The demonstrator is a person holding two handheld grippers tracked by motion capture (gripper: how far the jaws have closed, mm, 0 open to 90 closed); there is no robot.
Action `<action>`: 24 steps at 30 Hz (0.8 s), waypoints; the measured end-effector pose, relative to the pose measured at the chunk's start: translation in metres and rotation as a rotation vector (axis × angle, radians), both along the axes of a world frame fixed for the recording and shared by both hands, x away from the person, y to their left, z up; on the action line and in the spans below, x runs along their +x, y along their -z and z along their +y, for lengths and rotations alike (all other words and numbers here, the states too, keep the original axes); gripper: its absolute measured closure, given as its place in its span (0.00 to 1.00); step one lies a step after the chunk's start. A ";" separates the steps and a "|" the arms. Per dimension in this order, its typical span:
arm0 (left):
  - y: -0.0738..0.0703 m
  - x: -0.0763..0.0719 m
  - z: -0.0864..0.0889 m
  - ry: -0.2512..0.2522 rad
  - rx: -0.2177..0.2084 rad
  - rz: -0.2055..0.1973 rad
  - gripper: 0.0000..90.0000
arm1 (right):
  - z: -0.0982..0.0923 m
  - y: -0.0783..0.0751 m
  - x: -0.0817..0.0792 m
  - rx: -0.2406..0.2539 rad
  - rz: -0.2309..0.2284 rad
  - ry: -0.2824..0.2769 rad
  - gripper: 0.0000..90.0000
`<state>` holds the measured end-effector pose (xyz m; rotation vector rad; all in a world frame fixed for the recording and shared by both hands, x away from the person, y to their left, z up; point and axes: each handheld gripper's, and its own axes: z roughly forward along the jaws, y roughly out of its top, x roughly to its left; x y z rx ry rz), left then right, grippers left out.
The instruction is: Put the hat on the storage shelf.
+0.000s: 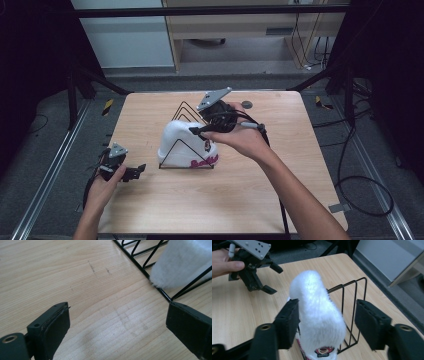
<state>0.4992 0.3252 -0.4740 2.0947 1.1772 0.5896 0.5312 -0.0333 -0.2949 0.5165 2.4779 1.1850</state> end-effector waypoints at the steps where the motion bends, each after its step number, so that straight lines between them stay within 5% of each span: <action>1: 0.001 0.000 0.000 -0.002 -0.001 0.002 0.05 | -0.001 0.000 -0.001 0.005 -0.003 0.007 0.36; 11: 0.010 -0.002 -0.002 -0.002 0.012 0.014 0.05 | -0.034 -0.001 -0.007 0.047 -0.042 0.114 0.12; 24: 0.022 -0.001 -0.001 -0.019 0.025 0.036 0.05 | -0.112 0.024 -0.016 0.060 -0.046 0.287 0.09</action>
